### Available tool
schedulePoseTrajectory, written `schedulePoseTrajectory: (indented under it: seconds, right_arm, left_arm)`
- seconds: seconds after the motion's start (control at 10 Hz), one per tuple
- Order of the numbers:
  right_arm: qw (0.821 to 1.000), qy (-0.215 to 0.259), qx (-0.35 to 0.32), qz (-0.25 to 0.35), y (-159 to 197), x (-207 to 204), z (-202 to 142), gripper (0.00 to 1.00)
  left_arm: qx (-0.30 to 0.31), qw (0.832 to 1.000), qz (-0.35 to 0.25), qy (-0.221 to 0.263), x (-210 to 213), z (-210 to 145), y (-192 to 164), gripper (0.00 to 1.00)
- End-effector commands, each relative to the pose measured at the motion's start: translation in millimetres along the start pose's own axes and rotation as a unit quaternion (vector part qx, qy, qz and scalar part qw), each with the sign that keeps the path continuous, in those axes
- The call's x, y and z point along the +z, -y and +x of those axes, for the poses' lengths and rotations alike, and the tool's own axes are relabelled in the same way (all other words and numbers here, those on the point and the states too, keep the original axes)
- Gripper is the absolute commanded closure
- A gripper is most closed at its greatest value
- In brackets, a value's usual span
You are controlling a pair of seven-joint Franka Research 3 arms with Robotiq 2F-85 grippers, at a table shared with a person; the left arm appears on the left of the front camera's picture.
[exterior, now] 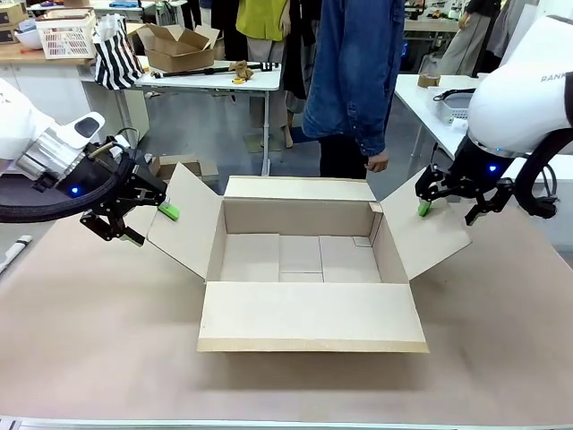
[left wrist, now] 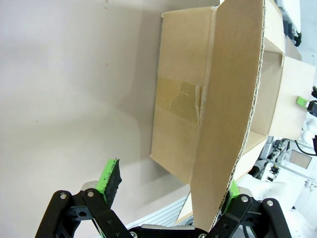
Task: Pack the gift set into the box.
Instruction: Lift both hands away from the flaps of the Package Box.
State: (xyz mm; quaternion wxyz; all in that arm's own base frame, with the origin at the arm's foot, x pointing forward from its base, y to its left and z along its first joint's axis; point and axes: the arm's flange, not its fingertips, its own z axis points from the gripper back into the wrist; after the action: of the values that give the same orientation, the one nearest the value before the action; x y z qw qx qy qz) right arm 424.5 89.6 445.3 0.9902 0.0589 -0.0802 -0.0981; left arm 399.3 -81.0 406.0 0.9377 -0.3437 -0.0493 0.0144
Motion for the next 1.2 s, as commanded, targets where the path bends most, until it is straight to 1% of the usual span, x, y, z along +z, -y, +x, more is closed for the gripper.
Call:
schedulePoseTrajectory:
  seconds: [0.0, 1.1]
  right_arm:
    - [1.000, 0.001, -0.010, -0.008, -1.0, 2.5, 0.3, 0.00]
    - [1.000, 0.001, -0.010, -0.008, -1.0, 2.5, 0.3, 0.00]
  left_arm:
    - [-0.002, 1.000, 0.001, -0.003, 2.2, -1.6, -0.3, 0.00]
    - [-0.002, 1.000, 0.001, -0.003, 2.2, -1.6, -0.3, 0.00]
